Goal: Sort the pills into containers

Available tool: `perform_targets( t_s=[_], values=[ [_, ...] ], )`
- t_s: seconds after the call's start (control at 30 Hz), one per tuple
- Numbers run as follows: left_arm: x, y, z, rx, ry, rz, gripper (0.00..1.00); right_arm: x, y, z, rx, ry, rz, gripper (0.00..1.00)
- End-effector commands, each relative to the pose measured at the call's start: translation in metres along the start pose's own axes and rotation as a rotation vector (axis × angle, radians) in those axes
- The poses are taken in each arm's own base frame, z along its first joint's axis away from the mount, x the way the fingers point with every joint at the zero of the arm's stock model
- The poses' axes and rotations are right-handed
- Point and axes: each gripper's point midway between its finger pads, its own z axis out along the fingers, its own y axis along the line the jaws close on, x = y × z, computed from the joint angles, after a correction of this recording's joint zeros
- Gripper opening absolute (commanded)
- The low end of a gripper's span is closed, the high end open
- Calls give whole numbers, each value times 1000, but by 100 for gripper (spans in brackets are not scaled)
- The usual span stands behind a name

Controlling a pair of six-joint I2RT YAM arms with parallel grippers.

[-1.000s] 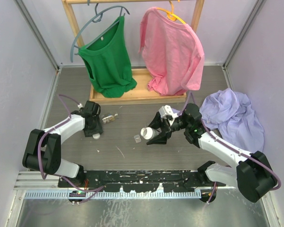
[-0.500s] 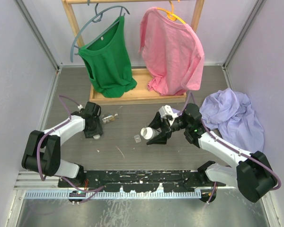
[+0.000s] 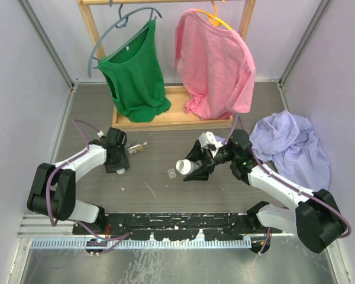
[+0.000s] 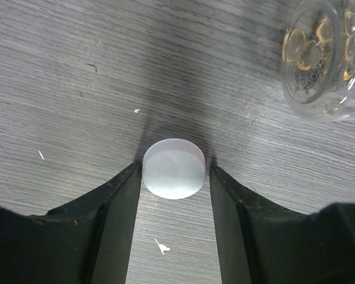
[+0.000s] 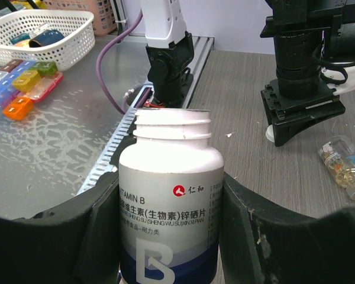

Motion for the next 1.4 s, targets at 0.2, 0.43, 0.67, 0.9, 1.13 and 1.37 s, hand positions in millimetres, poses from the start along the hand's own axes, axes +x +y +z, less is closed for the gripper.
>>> perform_targets(
  t_s=[0.2, 0.43, 0.67, 0.9, 1.13, 1.37],
  values=[
    [-17, -5, 0, -2, -55, 2, 49, -19, -2, 1, -17, -17, -88, 1],
    [-19, -6, 1, -4, -57, 2, 49, -18, -1, 1, -22, -15, -85, 1],
    [-18, -9, -3, 18, -52, 4, 41, -15, 0, 0, -30, -9, -83, 1],
    [-8, -22, -27, 148, -46, -14, 29, -11, 3, 0, -56, 7, -86, 1],
    [28, -122, -125, 909, -25, -13, 28, -11, 6, -4, -96, 67, -77, 1],
    [29, -163, -245, 1426, -173, -28, 29, 0, -29, -15, 90, 191, -93, 1]
  ],
)
